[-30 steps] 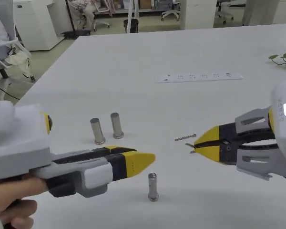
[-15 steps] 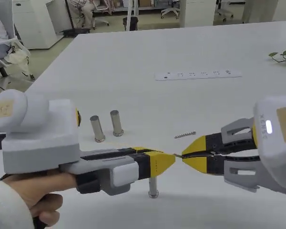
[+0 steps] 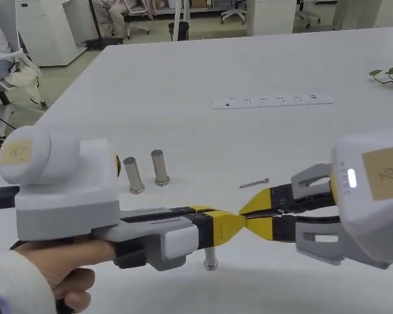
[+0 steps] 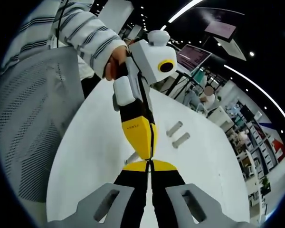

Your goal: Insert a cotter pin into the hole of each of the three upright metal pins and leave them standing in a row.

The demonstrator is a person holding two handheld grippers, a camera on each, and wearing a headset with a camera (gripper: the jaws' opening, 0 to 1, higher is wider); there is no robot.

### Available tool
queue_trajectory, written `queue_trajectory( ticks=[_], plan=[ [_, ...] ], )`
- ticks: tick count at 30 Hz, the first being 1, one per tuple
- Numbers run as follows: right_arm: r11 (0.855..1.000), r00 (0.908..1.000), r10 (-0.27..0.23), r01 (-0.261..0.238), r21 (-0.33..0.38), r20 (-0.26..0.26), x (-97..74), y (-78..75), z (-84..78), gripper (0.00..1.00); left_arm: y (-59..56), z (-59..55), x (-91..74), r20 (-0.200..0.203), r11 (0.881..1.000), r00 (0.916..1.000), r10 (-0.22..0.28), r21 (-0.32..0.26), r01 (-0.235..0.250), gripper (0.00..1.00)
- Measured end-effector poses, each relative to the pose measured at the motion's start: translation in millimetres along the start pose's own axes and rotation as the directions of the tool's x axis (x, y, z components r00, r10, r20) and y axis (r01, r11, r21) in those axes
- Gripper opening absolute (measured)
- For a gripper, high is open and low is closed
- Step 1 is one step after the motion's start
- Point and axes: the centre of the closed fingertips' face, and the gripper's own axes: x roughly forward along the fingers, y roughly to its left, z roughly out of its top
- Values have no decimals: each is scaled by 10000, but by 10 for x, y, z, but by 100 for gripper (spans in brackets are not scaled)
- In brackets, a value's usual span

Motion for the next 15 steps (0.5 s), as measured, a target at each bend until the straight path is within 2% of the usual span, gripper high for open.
queue_trajectory(
  ticks=[11,15],
  plan=[
    [9997,9999,166,-166,-173,-43,25,25,17,2,27,-8,-26,-80,10000,10000,38,82,-37,3],
    [9994,9998,203,-204,-266,-38,29,30,27,2,26,-12,-31,-100,9996,9999,37,289,-34,3]
  ],
)
